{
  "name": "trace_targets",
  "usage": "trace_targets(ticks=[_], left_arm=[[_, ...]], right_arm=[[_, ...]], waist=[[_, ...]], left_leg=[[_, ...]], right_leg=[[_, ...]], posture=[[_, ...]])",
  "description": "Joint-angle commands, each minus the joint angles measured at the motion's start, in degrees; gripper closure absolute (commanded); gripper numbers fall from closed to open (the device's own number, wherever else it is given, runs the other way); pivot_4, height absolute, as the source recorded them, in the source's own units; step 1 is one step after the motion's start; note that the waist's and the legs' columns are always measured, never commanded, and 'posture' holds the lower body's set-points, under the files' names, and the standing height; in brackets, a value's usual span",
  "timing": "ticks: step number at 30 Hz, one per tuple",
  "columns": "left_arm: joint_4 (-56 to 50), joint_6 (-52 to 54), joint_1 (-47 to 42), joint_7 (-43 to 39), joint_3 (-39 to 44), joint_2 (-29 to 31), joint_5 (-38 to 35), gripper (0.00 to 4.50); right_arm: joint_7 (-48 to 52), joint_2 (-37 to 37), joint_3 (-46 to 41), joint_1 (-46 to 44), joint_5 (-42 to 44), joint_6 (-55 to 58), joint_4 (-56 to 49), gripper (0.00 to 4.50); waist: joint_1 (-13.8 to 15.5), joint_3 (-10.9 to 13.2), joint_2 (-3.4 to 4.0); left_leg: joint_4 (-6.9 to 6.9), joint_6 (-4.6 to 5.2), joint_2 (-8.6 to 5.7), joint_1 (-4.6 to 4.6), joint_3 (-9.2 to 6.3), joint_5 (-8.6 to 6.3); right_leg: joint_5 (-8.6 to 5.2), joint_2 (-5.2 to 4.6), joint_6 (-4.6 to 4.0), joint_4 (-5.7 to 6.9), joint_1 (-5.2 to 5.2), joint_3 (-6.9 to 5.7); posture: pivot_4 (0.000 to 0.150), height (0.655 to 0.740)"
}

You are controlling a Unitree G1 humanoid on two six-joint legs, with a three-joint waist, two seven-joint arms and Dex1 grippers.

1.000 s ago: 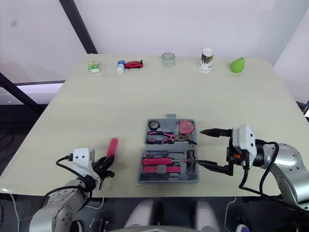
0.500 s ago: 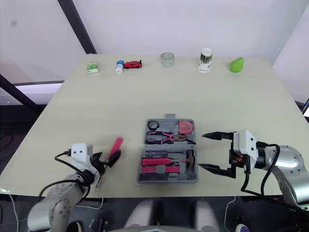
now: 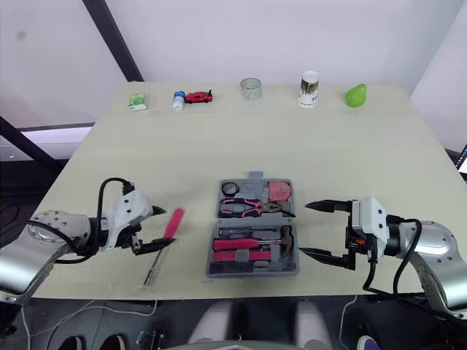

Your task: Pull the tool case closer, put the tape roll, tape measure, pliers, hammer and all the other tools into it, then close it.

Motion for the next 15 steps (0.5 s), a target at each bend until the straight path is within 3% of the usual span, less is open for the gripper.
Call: trace_targets(ticks=[1,3,6,11,15], left_arm=[[12.45,-26.25,-10.8,-16.54,-6.26,3.03,8.07,0.22],[21.01,-36.09,-18.83,-21.27,-10.46,1.64,12.18,0.22],[28.99,-44.87,-30.4,-29.25,-17.24,-1.71,11.62,0.22],[42.06,-61.89,-43.65,-29.94,-31.97,-2.28,17.52,0.22],[52.92,-73.22,-52.77,-29.94,-38.15,-6.31,24.47,0.22]], right_arm=[[-0.04,-0.32,-1.07,-1.29,0.53,-0.76,-0.72,0.0],[-0.02,-0.37,-0.98,-2.01,0.53,-0.61,-0.45,0.0],[0.08,-0.82,-1.68,-1.95,0.86,-0.32,-0.67,0.0],[-0.24,-0.78,-1.83,-1.34,0.67,-0.29,-1.12,0.0],[-1.02,-0.44,-1.75,-1.13,0.72,-0.14,-1.81,0.0]], waist=[[0.05,0.05,0.0],[0.34,0.09,0.04],[0.48,0.15,0.09],[-0.37,0.16,0.02],[-0.32,0.19,-0.02]], left_leg=[[0.0,0.0,0.0,-0.01,-0.02,0.0],[0.08,-0.04,-0.14,-0.1,0.12,0.03],[0.15,-0.03,-0.2,-0.12,0.17,0.03],[0.65,0.01,-0.1,-0.94,0.0,0.01],[0.73,0.04,-0.1,-0.93,0.0,-0.01]], right_leg=[[0.0,0.01,0.0,0.0,0.0,-0.02],[0.0,0.15,-0.01,-0.04,-0.01,-0.07],[0.03,0.22,0.06,-0.04,0.04,-0.03],[0.14,0.33,0.26,0.21,-0.6,-0.02],[0.17,0.34,0.31,0.35,-0.71,0.13]], posture=[[0.15,0.74],[0.15,0.74],[0.15,0.74],[0.15,0.74],[0.15,0.74]])
